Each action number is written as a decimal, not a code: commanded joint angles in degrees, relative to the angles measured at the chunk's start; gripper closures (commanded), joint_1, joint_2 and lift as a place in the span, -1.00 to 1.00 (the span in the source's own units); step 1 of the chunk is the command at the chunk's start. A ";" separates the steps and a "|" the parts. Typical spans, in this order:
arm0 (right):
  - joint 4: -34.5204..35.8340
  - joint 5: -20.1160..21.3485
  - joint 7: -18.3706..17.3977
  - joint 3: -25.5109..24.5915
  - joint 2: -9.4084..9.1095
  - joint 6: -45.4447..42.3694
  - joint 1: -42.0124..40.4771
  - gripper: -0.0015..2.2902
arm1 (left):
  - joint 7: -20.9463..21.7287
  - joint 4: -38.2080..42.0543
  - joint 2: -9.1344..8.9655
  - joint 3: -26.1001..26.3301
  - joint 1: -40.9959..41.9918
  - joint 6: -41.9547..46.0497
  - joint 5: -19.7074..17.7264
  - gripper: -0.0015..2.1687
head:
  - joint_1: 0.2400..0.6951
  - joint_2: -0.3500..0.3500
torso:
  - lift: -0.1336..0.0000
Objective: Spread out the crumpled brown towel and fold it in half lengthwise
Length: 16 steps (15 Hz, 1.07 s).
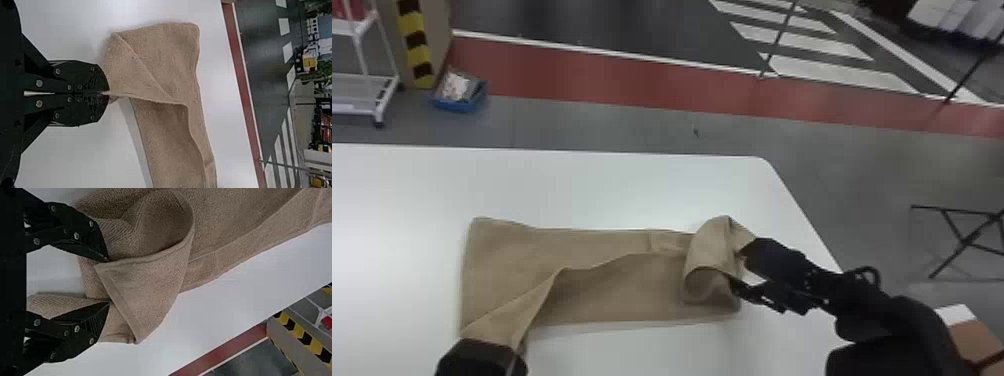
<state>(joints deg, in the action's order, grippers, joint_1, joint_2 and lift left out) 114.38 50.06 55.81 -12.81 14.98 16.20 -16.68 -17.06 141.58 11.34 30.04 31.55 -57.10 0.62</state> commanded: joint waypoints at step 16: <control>8.57 -18.06 -1.85 -13.91 2.07 14.18 6.92 0.32 | 24.53 9.59 1.50 -14.13 -5.27 -10.01 6.86 0.25 | 1.00 -1.00 | -0.87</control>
<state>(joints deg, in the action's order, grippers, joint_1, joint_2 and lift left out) 121.51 34.19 53.96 -25.12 16.23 26.51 -11.55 6.45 148.42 12.74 18.89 28.47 -62.98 6.60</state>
